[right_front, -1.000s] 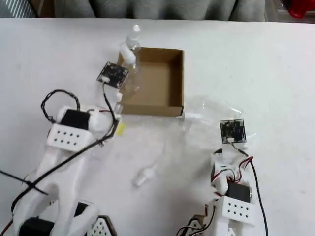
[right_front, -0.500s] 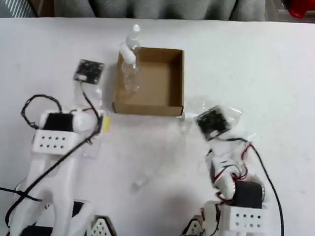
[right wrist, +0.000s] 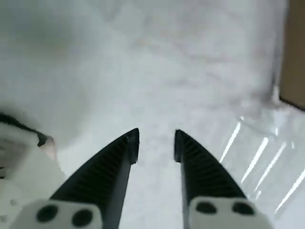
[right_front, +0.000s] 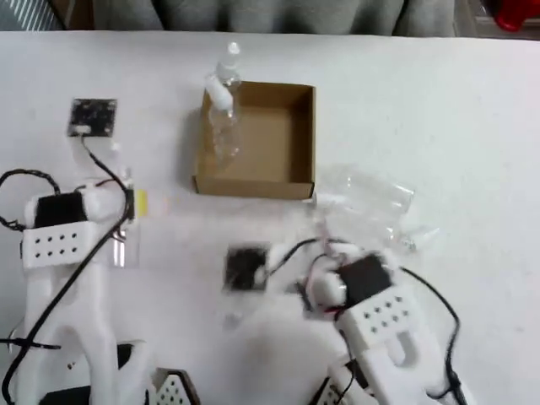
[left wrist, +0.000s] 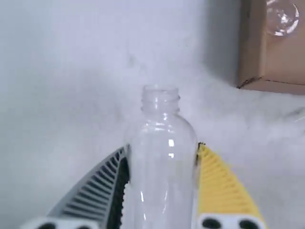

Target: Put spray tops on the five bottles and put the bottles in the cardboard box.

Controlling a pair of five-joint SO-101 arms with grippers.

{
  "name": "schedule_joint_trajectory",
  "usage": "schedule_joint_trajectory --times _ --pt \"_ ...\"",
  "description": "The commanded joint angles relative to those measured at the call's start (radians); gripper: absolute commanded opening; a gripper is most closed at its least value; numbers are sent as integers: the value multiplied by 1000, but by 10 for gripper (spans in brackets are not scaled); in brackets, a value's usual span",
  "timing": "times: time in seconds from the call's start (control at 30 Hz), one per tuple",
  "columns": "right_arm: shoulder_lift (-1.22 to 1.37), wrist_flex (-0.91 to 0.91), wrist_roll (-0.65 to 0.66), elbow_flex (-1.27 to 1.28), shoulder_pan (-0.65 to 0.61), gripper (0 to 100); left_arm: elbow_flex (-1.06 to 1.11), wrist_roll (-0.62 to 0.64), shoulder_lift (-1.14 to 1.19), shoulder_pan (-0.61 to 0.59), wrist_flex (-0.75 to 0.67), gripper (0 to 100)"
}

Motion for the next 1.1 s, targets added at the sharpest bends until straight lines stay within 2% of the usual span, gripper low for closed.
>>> schedule_joint_trajectory --times 0.0,0.13,0.23,0.4,0.6,0.77,0.87,1.07 --pt "18 10 46 -54 -156 224 -68 11 -36 -77 -57 55" --pt "21 -42 124 -9 -294 253 -66 12 -36 -96 -84 55" --pt "21 -150 170 74 -343 254 -63 9 -36 -96 -98 54" --pt "21 -386 221 218 -343 255 -58 8 -35 -96 -110 54" --pt "56 -409 292 229 -348 255 -63 6 -35 -94 -112 55" --pt "271 -538 295 210 -348 252 -55 6 -35 -94 -132 54" --pt "384 -545 290 141 -343 249 -55 6 -35 -91 -130 54" --pt "527 -599 252 100 -341 152 -55 6 -35 -91 -130 54"
